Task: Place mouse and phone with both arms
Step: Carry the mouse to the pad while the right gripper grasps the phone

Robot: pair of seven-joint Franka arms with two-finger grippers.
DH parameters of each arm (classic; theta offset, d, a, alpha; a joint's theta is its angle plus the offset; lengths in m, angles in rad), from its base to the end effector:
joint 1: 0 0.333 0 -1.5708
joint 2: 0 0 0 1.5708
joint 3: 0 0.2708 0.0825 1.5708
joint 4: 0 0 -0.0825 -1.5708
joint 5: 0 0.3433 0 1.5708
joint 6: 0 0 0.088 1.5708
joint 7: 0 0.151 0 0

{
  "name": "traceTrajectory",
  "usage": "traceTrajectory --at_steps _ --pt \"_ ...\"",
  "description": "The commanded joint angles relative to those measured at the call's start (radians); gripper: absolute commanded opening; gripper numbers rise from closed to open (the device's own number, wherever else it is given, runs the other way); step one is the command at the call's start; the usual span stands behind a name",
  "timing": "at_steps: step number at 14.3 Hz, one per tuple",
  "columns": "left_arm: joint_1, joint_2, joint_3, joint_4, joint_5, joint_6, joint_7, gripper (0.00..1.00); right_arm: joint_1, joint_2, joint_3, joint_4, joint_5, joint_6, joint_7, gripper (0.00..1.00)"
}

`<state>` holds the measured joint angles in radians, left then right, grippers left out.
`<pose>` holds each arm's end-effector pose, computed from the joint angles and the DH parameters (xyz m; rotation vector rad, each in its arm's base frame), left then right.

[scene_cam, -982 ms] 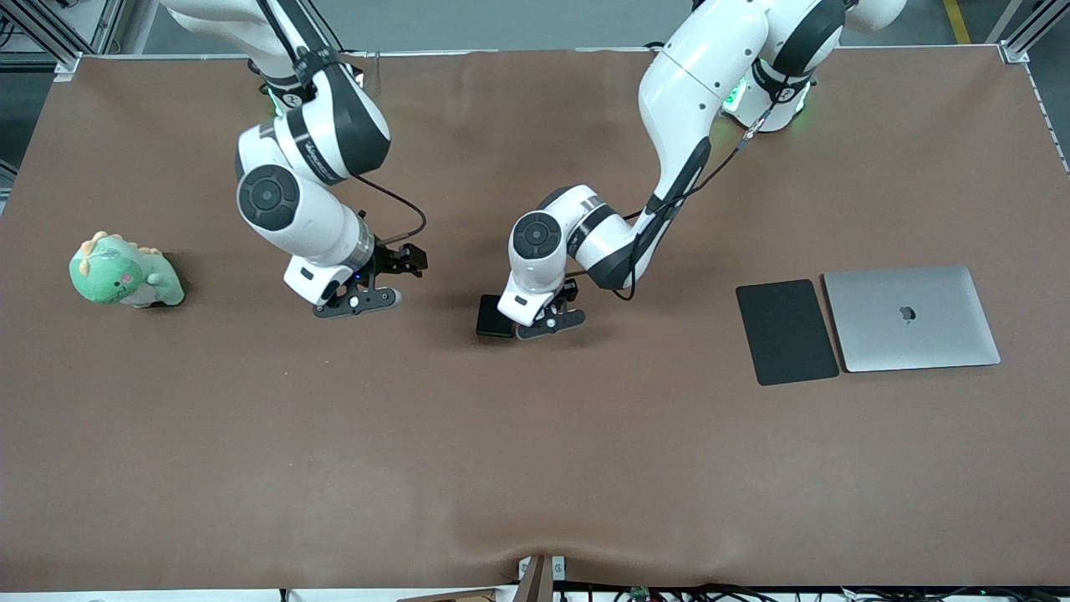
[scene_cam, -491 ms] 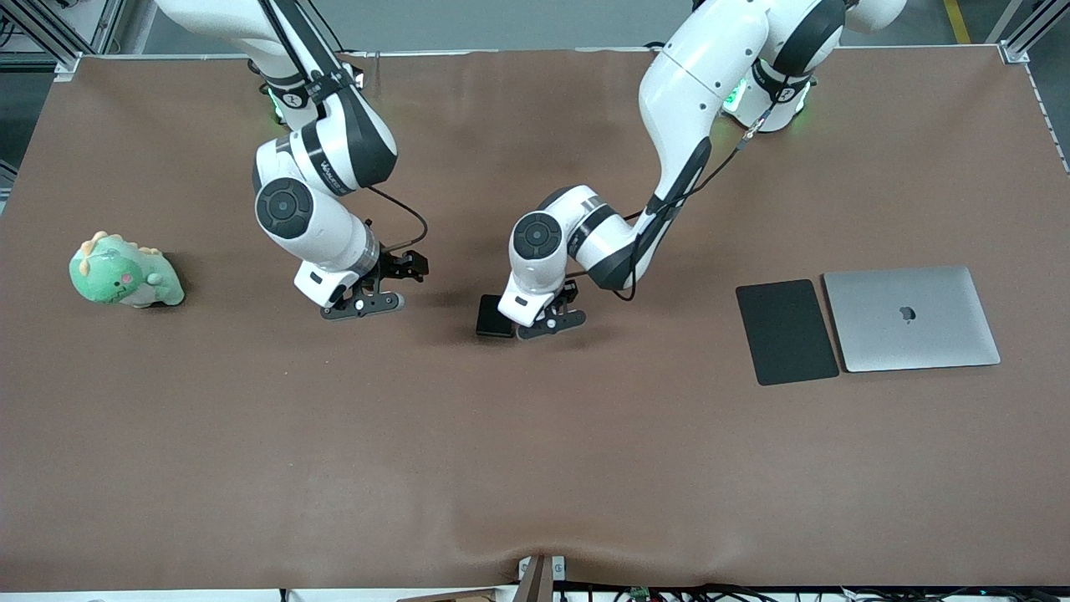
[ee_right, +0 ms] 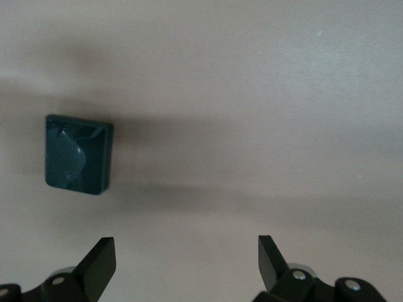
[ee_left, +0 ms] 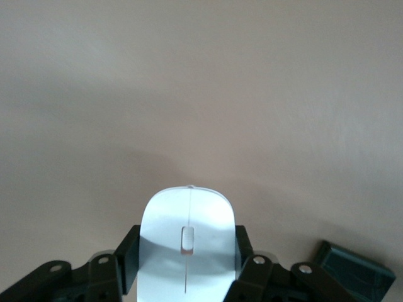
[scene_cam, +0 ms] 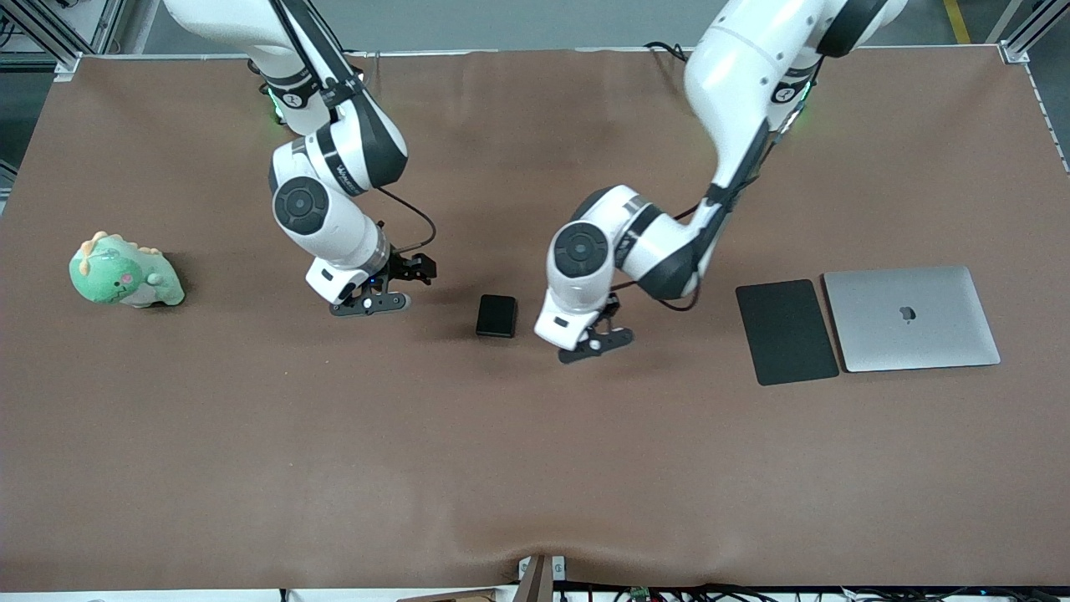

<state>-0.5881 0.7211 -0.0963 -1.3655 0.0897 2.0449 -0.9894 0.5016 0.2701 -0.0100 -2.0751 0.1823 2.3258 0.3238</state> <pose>0.5241 -0.4047 0.2313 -3.0716 -0.4409 0.0223 0.4723 0.2630 0.2388 -3.0285 -0.0632 0.1042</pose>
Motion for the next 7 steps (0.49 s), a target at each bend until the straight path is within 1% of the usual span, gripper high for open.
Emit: traceTrajectory --at_steps 1,4,5,7 --pt "0.100 -0.115 -0.005 -0.084 0.019 -0.042 0.113 0.27 0.081 0.085 -0.008 0.068 0.023 0.065 0.147 1.00" --pt "0.232 -0.183 -0.010 -0.144 0.019 -0.042 0.271 0.27 0.138 0.191 -0.010 0.192 0.016 0.055 0.256 1.00" --pt "0.275 -0.199 -0.010 -0.170 0.019 -0.042 0.325 0.27 0.173 0.227 -0.011 0.229 0.011 0.050 0.283 1.00" --pt "0.361 -0.216 -0.008 -0.219 0.021 -0.042 0.443 0.27 0.199 0.267 -0.015 0.295 0.003 0.038 0.291 1.00"
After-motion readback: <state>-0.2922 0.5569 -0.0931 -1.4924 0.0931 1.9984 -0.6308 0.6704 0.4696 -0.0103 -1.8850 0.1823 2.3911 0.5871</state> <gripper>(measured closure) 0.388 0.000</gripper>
